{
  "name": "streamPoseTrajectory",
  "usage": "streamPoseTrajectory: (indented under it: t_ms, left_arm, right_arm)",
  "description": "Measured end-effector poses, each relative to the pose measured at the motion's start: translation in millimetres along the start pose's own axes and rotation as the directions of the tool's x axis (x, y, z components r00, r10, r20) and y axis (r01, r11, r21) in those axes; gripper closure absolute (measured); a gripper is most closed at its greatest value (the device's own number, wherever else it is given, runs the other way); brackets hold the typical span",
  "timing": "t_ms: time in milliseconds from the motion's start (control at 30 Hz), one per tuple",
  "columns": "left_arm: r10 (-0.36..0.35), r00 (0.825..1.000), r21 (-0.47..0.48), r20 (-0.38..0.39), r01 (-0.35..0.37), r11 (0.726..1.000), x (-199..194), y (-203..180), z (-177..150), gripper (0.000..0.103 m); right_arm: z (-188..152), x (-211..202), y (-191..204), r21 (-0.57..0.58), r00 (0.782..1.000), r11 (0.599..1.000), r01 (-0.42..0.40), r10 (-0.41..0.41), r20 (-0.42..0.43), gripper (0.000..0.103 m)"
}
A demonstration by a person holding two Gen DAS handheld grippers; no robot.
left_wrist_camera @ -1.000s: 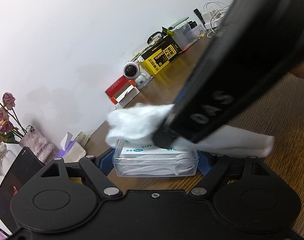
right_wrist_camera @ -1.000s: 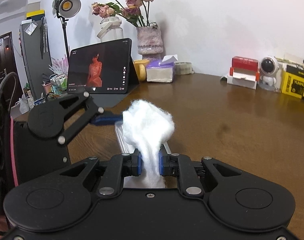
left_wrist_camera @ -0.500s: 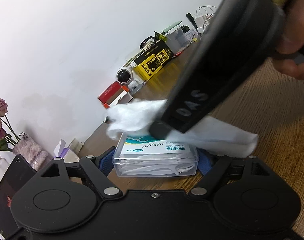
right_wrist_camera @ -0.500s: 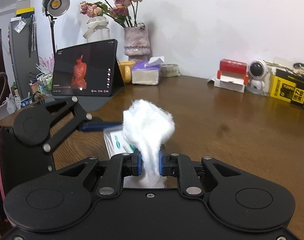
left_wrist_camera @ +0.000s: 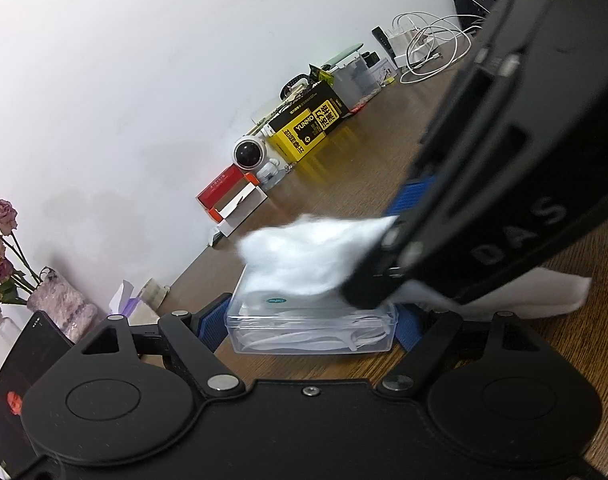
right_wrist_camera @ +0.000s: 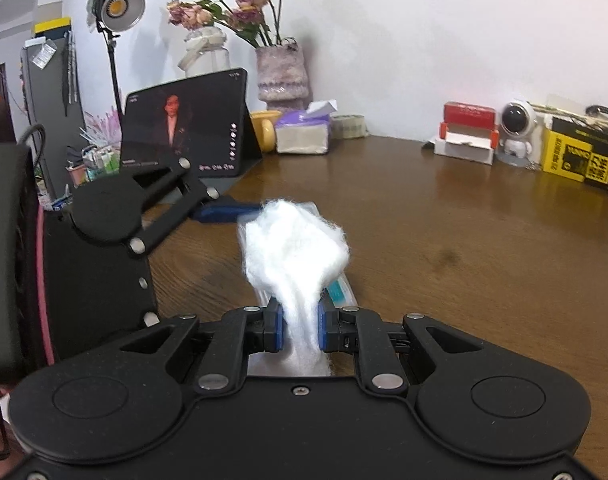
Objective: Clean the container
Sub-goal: 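Sweep the wipe across the box lid edges while the left tool holds the box, then lower the floss box onto the table with the left tool while the right tool drops the wipe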
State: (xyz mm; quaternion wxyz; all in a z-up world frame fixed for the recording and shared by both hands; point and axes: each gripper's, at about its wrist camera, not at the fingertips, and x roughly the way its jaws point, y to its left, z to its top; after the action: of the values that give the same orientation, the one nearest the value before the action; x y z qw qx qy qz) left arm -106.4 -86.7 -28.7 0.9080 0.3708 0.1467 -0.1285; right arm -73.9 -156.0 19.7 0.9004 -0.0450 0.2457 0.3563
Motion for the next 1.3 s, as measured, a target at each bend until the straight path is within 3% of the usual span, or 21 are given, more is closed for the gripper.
streamPoseTrajectory:
  t_ms: [233, 400, 733, 900, 1100, 1200, 1300]
  left_arm:
    - [-0.003, 1.000, -0.002, -0.001, 0.003, 1.000, 5, 6, -2, 0.023]
    - [-0.008, 1.000, -0.007, -0.005, 0.008, 1.000, 0, 1, 0, 0.023]
    - [-0.005, 1.000, -0.002, 0.000, 0.005, 1.000, -12, -11, 5, 0.023]
    - [-0.008, 1.000, -0.003, -0.001, 0.008, 1.000, -15, -15, 7, 0.023]
    - [-0.019, 1.000, -0.004, 0.006, 0.019, 1.000, -5, -3, 2, 0.022]
    - [-0.022, 1.000, -0.049, -0.002, 0.021, 0.999, 4, 13, 1, 0.023]
    - [-0.008, 1.000, -0.138, -0.020, 0.005, 0.990, 19, 30, 4, 0.023]
  right_arm:
    - [19, 13, -2, -0.014, 0.999, 1.000, -0.001, 0.002, 0.041, 0.086]
    - [26, 20, -13, -0.030, 1.000, 0.999, 0.016, -0.015, 0.026, 0.086]
    - [1, 7, -21, -0.003, 0.999, 0.999, 0.033, -0.033, -0.010, 0.085]
    - [-10, -1, -20, 0.029, 1.000, 1.000, -0.003, 0.004, -0.013, 0.085]
    - [-1, -3, -34, 0.121, 0.997, 0.990, -0.071, 0.065, 0.051, 0.086]
    - [9, 1, -49, 0.168, 0.993, 0.982, -0.084, 0.069, 0.092, 0.086]
    - [24, 9, -61, 0.150, 0.994, 0.988, -0.024, 0.007, 0.108, 0.086]
